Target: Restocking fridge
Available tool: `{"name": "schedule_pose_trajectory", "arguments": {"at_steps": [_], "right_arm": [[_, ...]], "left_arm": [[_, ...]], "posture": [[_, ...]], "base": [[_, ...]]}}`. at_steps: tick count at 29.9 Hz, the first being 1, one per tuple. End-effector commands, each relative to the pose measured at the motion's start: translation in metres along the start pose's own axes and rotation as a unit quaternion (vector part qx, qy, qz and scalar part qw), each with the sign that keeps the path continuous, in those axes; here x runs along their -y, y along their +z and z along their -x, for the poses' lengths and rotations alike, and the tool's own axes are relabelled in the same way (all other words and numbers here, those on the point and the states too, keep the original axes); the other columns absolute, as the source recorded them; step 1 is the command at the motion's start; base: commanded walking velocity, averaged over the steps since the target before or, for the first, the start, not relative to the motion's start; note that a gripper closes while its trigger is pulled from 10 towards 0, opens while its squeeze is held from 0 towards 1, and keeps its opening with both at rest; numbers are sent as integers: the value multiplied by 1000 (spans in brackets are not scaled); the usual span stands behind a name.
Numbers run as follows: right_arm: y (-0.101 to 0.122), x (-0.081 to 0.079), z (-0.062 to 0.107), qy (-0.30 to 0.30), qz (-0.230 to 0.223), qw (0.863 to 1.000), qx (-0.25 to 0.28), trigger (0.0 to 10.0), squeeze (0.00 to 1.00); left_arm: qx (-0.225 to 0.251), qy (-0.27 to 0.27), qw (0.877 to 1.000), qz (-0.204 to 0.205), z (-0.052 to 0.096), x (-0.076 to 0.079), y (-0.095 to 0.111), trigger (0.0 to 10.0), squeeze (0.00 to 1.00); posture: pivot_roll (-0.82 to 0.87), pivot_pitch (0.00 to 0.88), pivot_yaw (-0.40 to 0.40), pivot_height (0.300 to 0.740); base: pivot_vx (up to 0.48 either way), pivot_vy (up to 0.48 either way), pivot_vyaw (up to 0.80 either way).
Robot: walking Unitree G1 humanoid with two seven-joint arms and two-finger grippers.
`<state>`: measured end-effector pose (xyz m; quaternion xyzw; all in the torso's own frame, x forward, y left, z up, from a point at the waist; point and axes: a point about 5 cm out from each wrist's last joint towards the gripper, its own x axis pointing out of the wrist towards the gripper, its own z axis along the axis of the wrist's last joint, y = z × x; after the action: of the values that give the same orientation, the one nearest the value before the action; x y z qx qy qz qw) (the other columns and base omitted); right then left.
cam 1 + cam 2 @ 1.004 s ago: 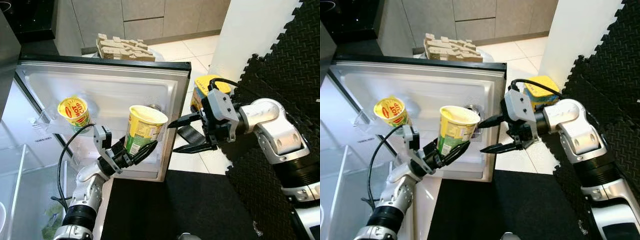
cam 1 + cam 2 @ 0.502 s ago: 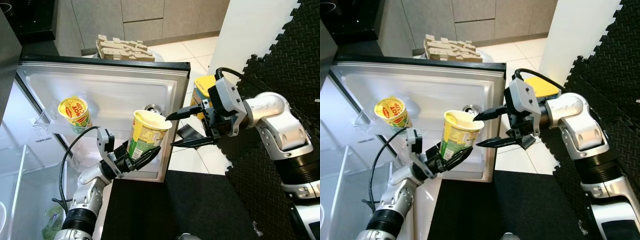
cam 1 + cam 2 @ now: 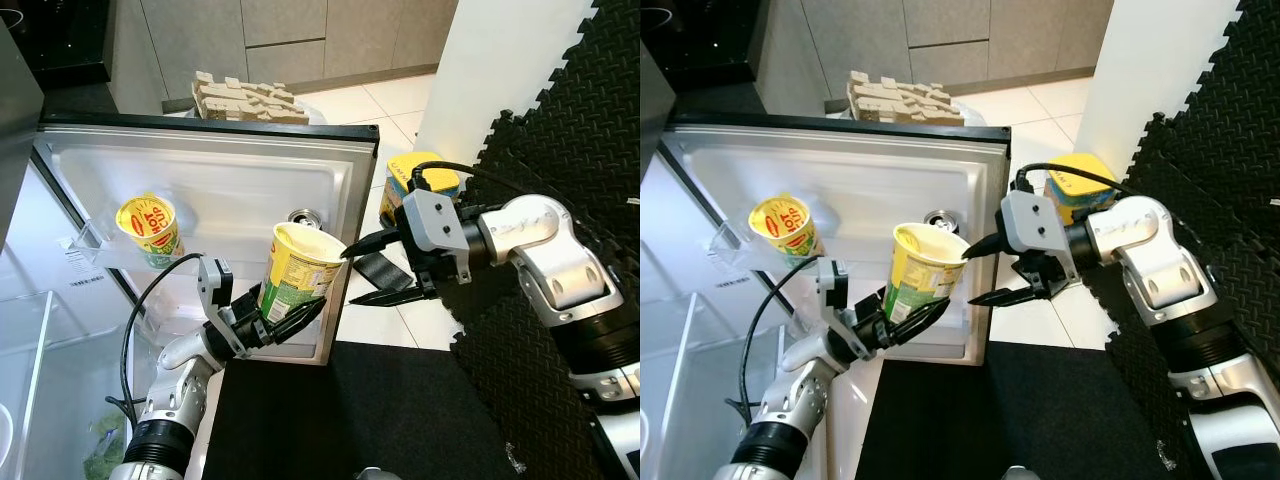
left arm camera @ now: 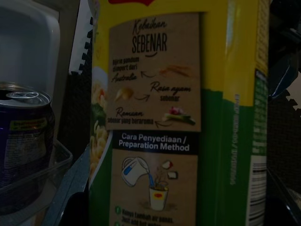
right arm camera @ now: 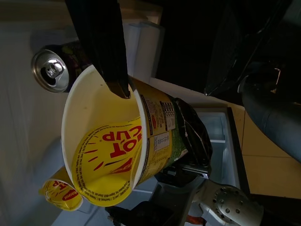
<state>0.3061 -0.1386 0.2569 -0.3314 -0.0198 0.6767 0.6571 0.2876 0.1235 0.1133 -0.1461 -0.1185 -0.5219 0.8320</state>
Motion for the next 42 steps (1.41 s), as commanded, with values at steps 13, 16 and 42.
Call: {"name": "schedule_pose_trajectory", "arguments": {"at_steps": [13,16,42], "right_arm": [[7,1,-3,4,7,1000,30,0,0],[7,1,-2,5,8,999,33,0,0],[7,1,-1,-1,-1,1000,30,10000,0]], "left_arm": [[15,-30,999,12,-3,6,4,10000,0],[17,-37,999,19,-3,7,4,10000,0],[24,-89,995,43,-12,17,6,10000,0]], "posture": [[-201,78,17,740],[-204,77,18,740],[-209,78,16,740]], "base": [[0,0,0],[0,0,0],[0,0,0]]}}
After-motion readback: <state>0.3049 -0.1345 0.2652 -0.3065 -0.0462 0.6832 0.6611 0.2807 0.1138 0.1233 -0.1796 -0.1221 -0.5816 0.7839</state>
